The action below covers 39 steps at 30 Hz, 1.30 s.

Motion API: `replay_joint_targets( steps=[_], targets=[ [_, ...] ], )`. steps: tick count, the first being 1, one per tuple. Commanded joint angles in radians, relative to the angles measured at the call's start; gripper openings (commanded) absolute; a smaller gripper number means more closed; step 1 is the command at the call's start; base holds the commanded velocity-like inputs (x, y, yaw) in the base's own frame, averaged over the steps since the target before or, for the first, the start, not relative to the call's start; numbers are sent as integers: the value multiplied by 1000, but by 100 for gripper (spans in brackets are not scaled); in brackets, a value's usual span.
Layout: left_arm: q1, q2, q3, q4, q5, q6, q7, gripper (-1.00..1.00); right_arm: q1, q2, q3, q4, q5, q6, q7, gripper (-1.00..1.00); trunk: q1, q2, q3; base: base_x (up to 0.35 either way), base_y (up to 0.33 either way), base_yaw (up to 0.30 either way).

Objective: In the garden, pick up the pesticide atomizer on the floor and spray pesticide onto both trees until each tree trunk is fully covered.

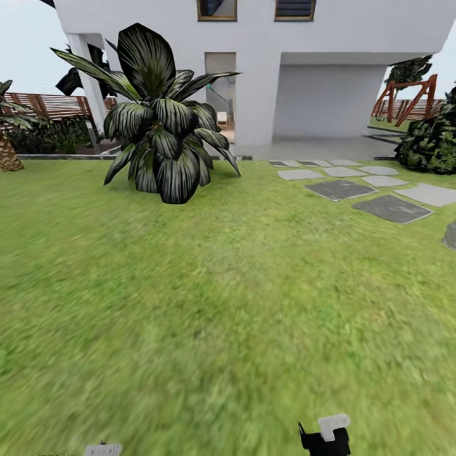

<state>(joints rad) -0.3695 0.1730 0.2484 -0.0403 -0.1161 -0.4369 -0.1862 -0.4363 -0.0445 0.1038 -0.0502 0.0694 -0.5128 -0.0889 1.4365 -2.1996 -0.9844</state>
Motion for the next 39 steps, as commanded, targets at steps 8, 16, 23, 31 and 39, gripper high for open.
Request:
replay_joint_targets(
  steps=[8,16,23,31,39],
  targets=[
    [0,0,10,0,-11,-3,-2,-100,-1,0,7,1,7,-1,-9,100,-1,0,-1,-339,0,-300],
    [0,0,9,0,-11,-3,-2,-100,-1,0,7,1,7,-1,-9,100,-1,0,-1,-338,0,-300],
    [-1,0,9,0,-10,-3,-2,-100,-1,0,7,1,7,-1,-9,100,-1,0,-1,-339,0,-300],
    [0,0,9,0,-11,-3,-2,-100,-1,0,7,1,7,-1,-9,100,-1,0,-1,-339,0,-300],
    [0,0,9,0,-10,-3,-2,-100,-1,0,7,1,7,-1,-9,100,-1,0,-1,-339,0,-300]
  ],
)
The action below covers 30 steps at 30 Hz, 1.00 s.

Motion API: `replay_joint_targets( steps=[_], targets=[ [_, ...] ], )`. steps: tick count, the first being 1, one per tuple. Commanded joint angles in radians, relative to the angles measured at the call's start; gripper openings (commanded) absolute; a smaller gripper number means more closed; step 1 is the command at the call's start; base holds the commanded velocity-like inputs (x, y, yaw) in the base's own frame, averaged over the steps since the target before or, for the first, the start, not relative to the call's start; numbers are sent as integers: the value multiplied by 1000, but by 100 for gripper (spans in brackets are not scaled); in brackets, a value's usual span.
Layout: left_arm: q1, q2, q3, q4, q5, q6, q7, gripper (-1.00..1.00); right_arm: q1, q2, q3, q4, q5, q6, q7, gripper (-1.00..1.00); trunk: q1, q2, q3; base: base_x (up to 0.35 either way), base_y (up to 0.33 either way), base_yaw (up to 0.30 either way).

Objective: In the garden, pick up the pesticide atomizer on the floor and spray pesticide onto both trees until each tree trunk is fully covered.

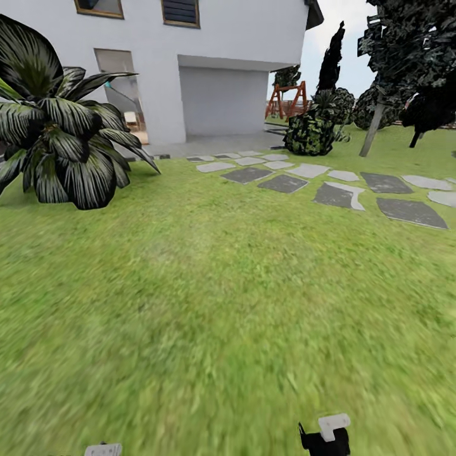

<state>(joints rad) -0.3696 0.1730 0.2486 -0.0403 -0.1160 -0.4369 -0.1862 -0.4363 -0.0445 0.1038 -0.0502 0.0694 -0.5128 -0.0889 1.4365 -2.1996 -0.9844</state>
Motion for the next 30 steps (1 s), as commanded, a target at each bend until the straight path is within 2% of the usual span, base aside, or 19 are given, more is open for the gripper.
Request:
replay_joint_targets(
  steps=[1,13,30],
  targets=[
    [0,0,9,0,-10,-3,-2,-100,-1,0,7,1,7,-1,-9,100,-1,0,-1,-339,0,-300],
    [0,0,9,0,-10,-3,-2,-100,-1,0,7,1,7,-1,-9,100,-1,0,-1,-284,0,-300],
    [0,0,9,0,-10,-3,-2,-100,-1,0,7,1,7,-1,-9,100,-1,0,-1,-12,0,-300]
  ],
)
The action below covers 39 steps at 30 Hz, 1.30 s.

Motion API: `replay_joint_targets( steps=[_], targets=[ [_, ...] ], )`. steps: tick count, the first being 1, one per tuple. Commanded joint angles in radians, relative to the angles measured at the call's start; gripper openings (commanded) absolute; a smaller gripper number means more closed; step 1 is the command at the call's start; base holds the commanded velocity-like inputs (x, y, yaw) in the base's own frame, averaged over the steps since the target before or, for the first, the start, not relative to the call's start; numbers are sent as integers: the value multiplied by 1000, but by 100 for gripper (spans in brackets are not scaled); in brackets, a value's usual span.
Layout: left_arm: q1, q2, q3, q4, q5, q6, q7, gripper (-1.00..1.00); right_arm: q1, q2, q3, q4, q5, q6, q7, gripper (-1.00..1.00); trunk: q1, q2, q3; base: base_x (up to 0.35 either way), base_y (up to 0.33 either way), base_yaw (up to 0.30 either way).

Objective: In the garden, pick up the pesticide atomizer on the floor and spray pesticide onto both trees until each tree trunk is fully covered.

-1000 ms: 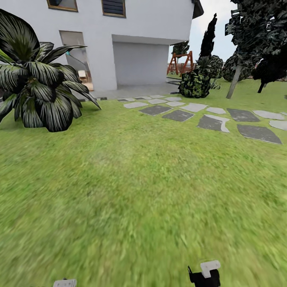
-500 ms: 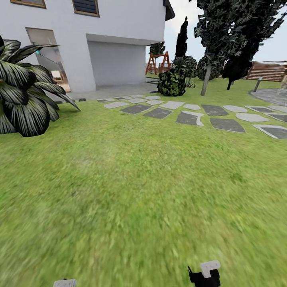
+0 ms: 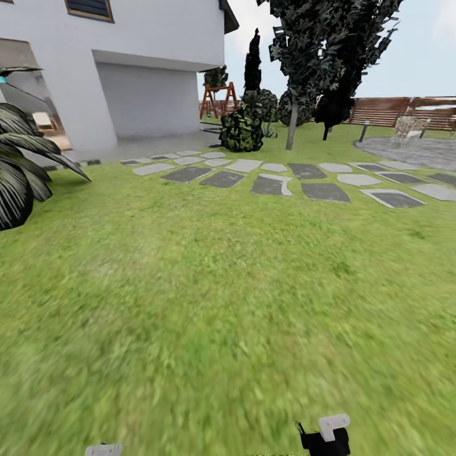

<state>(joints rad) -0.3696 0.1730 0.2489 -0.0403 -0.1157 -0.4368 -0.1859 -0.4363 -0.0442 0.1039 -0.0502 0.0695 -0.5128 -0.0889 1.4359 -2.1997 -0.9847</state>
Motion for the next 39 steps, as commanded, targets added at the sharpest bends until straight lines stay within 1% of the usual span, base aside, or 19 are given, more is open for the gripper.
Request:
replay_joint_targets(
  steps=[1,34,39],
  targets=[
    [0,0,9,0,-10,-3,-3,-100,-1,0,7,1,7,-1,-9,100,0,0,-1,0,0,-300],
    [0,-1,9,0,-11,-3,-3,-100,-1,0,7,1,7,-1,-9,100,0,0,-2,1,0,-300],
    [0,-1,9,2,-13,-3,-3,-100,-1,0,7,1,7,-1,-9,100,0,0,-3,87,-186,-300]
  ],
)
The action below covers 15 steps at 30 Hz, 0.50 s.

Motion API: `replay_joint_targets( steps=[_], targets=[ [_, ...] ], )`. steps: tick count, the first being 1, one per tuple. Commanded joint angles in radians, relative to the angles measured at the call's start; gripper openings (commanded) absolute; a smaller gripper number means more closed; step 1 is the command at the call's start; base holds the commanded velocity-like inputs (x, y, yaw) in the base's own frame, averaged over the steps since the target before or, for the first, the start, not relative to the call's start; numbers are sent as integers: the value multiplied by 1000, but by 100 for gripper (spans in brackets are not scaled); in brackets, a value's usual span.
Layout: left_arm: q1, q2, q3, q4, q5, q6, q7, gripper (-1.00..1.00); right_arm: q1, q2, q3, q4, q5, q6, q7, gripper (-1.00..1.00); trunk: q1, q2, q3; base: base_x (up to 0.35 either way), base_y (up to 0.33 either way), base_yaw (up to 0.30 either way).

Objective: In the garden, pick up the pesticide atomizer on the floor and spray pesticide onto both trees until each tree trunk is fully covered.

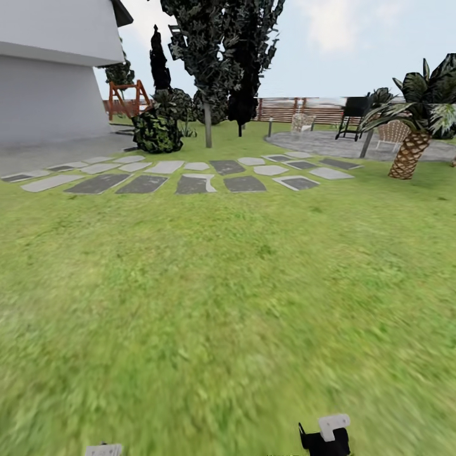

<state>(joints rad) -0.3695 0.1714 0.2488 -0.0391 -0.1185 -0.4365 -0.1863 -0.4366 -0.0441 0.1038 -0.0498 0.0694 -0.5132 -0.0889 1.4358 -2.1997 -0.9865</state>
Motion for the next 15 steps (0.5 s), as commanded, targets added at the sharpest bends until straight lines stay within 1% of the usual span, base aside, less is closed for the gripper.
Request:
replay_joint_targets(
  steps=[1,15],
  targets=[
    [0,0,9,0,-10,-4,-2,-100,-1,0,7,1,7,-1,-9,100,0,0,-1,38,-262,-300],
    [0,0,9,0,-10,-4,-2,-100,-1,0,7,1,7,-1,-9,100,0,0,-1,3,-272,-300]
  ],
)
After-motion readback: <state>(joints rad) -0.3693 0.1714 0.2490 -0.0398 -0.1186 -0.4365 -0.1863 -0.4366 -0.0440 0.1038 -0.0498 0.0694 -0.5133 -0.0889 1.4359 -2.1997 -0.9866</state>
